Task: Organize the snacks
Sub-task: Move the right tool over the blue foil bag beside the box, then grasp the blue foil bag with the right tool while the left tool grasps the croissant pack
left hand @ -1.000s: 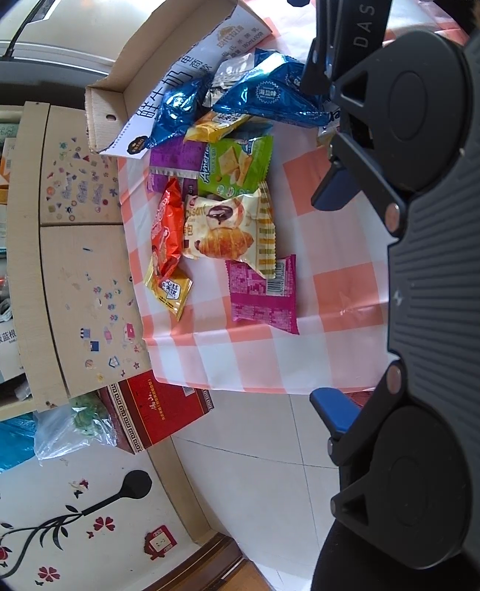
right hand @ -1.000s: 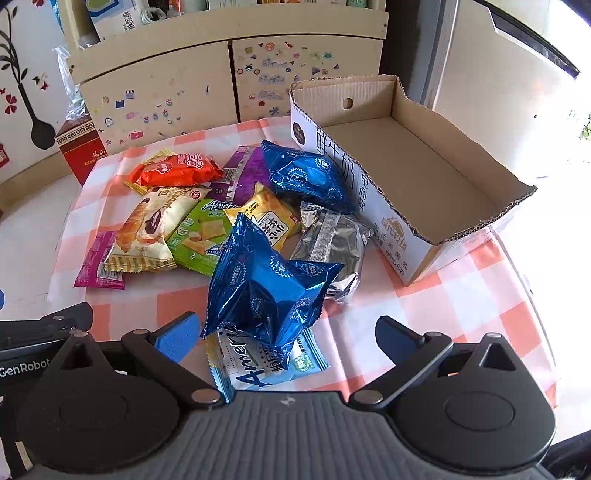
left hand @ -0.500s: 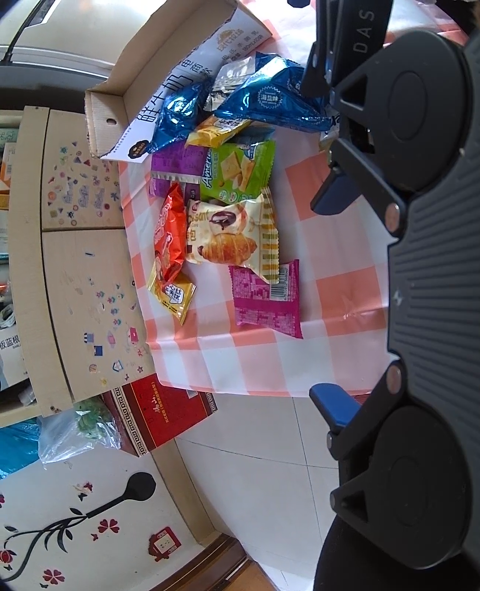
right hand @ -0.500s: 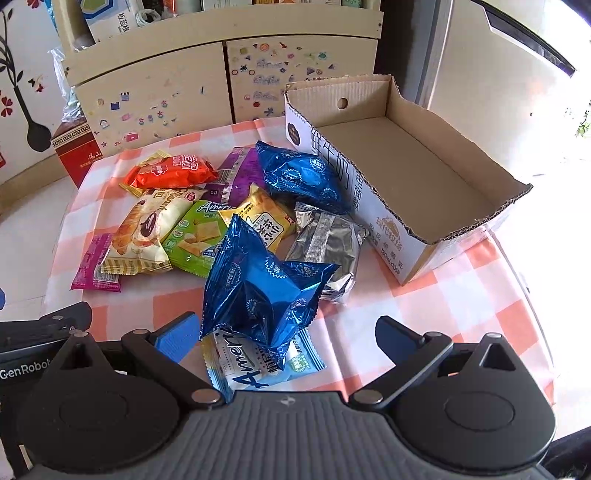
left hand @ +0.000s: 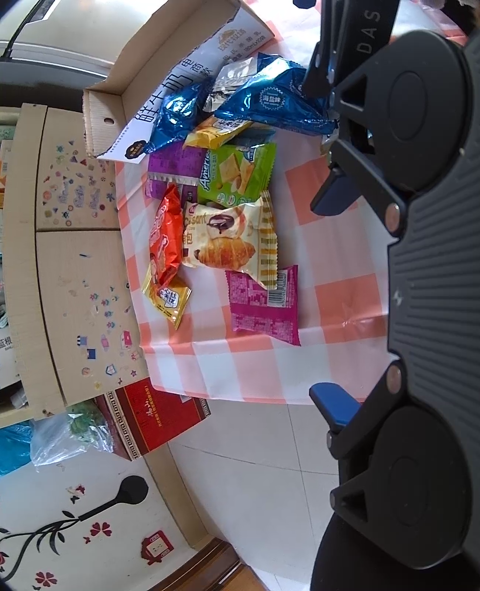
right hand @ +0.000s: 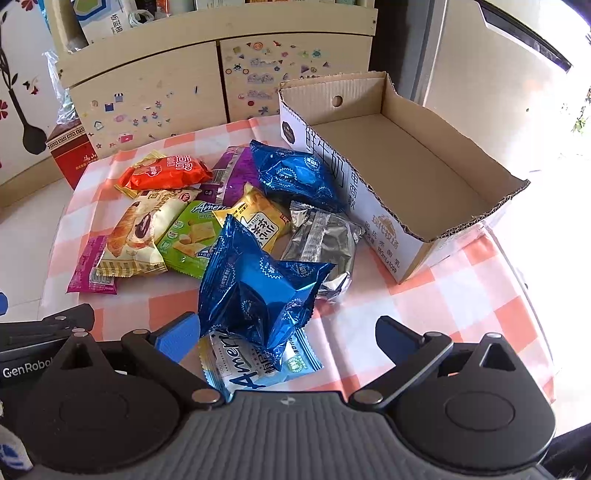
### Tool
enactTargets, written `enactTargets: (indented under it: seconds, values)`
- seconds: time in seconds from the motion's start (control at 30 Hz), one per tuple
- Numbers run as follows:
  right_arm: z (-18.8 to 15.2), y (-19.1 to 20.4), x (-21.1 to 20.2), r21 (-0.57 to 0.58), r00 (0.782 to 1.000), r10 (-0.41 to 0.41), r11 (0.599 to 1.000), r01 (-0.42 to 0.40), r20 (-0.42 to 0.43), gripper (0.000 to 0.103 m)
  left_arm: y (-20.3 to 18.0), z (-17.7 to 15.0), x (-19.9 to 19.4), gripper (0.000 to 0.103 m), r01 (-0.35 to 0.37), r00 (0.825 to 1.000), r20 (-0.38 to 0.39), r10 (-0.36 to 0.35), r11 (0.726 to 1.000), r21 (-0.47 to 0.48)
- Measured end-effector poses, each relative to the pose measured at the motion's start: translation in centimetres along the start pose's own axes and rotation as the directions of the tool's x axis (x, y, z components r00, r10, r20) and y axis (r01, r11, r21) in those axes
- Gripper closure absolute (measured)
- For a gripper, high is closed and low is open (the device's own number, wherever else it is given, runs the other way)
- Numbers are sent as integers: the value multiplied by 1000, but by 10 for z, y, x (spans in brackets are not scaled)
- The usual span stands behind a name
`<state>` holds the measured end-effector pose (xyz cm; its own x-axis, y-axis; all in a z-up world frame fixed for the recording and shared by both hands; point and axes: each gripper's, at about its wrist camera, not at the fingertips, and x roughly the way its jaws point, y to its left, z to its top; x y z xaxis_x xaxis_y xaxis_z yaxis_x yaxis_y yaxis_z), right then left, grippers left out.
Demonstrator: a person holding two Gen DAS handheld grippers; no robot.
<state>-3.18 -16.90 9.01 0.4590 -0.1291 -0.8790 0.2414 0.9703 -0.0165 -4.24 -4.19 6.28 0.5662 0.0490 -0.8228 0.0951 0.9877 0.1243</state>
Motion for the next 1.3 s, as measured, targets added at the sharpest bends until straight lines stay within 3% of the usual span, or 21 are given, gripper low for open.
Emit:
enactTargets:
  seconds: [0.77,1.0,1.17,1.3]
  values:
    - [0,3,10,-2,999,-32,999,32,-28,0,-5,3,16,10,43,998,-41,-43,999,18]
    - [8,-20,-1,49,999,49,998,-48,-12,0,3,13,16,5,120,992,-38,-121,993,-15]
    - [12,-53,-15,166,991,126,978,-130,33,0,12,36,14,5,110,994,11,-110,994,6]
    - [10,-64,-16,210,989,139,967,-147,53,0,20,56,13,5,122,991,61,-122,993,4]
